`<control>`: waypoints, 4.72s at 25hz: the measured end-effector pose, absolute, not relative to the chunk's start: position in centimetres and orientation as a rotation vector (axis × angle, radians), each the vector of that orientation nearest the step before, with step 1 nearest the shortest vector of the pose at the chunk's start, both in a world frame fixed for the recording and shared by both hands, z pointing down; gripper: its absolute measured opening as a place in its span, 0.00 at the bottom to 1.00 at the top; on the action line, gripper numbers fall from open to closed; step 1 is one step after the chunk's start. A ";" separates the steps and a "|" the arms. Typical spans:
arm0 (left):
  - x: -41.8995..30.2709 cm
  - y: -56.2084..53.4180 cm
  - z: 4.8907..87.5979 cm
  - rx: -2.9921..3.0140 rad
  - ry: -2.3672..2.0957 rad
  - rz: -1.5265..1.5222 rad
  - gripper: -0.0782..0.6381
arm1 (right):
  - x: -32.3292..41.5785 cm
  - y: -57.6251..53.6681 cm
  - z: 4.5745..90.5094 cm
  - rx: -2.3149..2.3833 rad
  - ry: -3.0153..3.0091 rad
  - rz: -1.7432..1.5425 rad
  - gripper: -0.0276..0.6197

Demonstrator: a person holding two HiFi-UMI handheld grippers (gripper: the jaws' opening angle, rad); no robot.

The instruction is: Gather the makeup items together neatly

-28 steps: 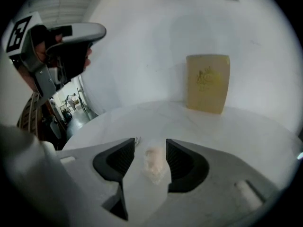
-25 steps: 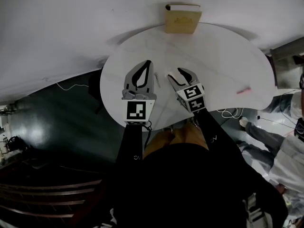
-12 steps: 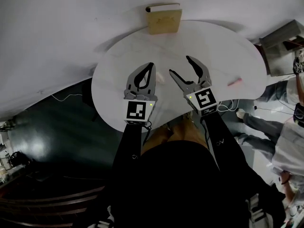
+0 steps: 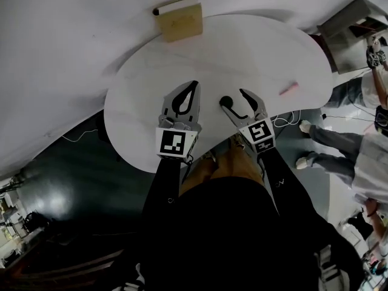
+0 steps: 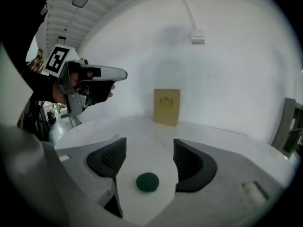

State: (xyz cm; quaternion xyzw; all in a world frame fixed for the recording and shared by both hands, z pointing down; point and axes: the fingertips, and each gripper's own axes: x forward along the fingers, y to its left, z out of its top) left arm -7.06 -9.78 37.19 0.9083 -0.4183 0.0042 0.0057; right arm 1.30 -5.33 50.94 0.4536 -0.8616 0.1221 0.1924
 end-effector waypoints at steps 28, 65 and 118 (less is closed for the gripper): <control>-5.5 -9.3 38.8 2.836 -1.295 0.138 0.12 | 2.4 -7.3 56.9 1.150 -2.270 0.478 0.09; -16.6 -10.6 37.1 2.585 -1.714 0.099 0.12 | -7.1 -11.7 62.9 0.931 -2.161 0.355 0.11; 12.5 -16.4 35.2 2.980 -1.049 -0.023 0.12 | 23.1 -13.0 41.7 1.889 -2.246 0.190 0.46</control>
